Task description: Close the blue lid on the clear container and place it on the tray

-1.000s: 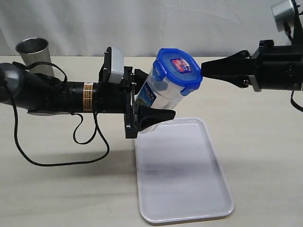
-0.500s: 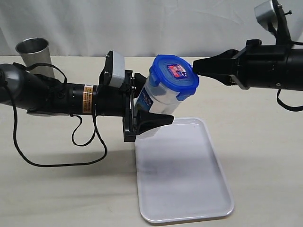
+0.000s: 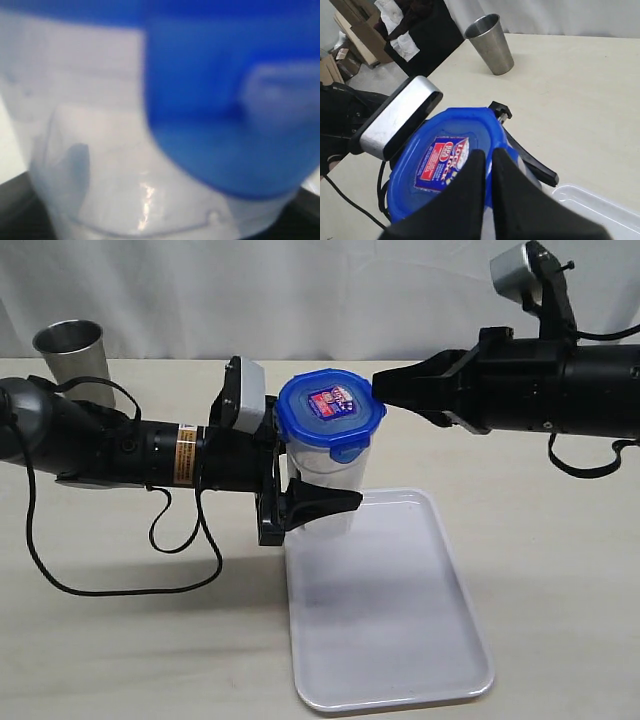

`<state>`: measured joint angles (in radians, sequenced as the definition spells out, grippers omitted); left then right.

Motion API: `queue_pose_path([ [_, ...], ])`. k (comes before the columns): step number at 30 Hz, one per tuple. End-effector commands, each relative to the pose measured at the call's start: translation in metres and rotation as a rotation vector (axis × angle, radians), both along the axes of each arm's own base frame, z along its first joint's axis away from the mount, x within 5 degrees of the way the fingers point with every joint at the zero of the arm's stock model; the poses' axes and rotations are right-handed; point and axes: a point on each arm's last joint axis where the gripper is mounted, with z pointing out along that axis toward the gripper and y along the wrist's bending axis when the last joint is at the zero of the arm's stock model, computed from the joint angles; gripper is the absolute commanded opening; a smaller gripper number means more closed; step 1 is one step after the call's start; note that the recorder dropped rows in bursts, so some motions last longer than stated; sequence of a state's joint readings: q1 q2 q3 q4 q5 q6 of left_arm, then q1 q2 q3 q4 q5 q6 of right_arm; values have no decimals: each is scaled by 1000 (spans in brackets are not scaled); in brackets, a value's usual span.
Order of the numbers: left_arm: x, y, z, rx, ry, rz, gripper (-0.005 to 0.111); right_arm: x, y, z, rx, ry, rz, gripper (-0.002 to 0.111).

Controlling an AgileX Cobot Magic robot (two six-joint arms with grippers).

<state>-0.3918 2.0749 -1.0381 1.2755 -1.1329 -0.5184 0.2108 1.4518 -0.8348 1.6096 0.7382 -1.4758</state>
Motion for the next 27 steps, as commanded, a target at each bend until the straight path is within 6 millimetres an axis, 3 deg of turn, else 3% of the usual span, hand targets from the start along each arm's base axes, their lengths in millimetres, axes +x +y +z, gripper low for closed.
queue_pose_path([
  [1, 0, -4, 15, -112, 2, -7, 0, -3, 2, -7, -60, -14, 38, 4],
  [5, 0, -4, 13, -107, 2, -14, 0, -4, -3, 2, -98, -81, -5, 6],
  [11, 1, -4, 15, -123, 7, 7, 0, -8, -16, 23, -159, -180, -141, 21],
  [15, -3, -15, 17, -140, -31, 1, 0, -16, -19, 36, -165, -228, -160, 29],
  [20, -10, -30, 17, -136, -80, 4, 0, -18, -27, 38, -218, -198, -238, 40],
  [24, -12, -35, 13, -94, -90, 16, 0, -16, -36, 28, -292, -133, -266, 41],
  [27, -13, -40, 11, -66, -83, 35, 0, -13, -38, 21, -287, -82, -244, 31],
])
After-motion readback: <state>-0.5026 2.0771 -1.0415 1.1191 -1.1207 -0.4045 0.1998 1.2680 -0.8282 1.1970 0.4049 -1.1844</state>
